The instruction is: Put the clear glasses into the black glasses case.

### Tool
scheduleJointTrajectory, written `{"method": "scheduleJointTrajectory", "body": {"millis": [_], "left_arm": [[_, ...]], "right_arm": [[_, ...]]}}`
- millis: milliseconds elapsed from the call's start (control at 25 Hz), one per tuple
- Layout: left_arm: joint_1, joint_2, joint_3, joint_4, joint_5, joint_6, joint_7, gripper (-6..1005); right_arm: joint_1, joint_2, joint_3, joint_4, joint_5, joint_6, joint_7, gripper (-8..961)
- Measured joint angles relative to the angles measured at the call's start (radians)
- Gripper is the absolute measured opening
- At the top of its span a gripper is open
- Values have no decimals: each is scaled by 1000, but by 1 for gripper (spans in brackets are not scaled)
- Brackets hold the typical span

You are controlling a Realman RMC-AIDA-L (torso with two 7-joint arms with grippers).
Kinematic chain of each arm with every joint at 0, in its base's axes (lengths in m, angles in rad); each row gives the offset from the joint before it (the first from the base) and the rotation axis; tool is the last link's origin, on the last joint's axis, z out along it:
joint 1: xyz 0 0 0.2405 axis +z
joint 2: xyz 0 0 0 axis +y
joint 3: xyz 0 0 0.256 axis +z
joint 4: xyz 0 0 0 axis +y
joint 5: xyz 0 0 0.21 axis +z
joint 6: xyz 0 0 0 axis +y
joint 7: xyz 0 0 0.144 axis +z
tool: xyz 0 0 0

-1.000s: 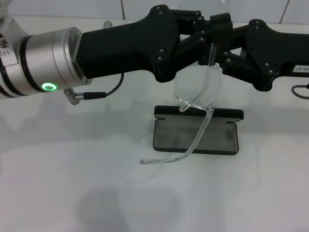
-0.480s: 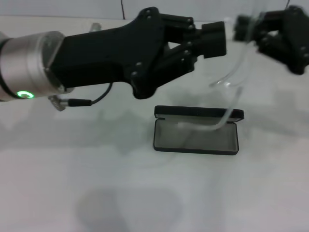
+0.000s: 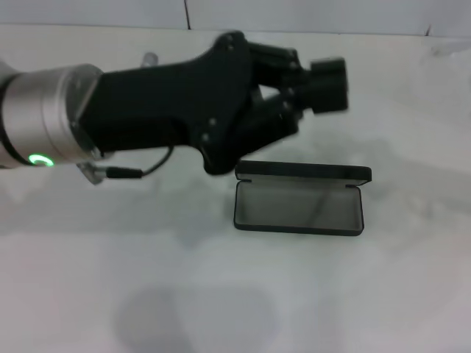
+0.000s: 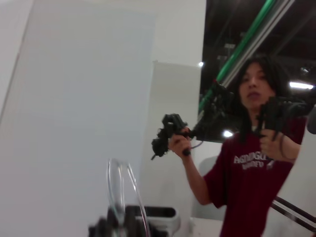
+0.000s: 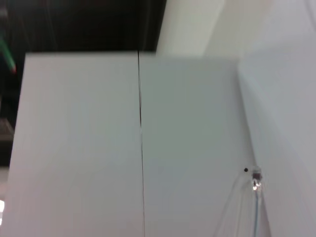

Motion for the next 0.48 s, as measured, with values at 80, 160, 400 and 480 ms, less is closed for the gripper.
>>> {"method": "scheduleJointTrajectory", "body": {"millis": [80,160,400,480], "left_arm": [[-3,0,43,0,0,2,7,83],[-8,-1,91,0,0,4,22,83],[-27,-5,234,6,-63,6,78,83],[-28,-5,255,6,-103,7,96,83]], "right_arm": [[0,-1,4,23,38,-6,-3,102],[3,-1,5,47,74,-7,-6,102],[31,13,-4,114,115,11,-48,102],[42,16,-28,138,110,32,-71,102]]}}
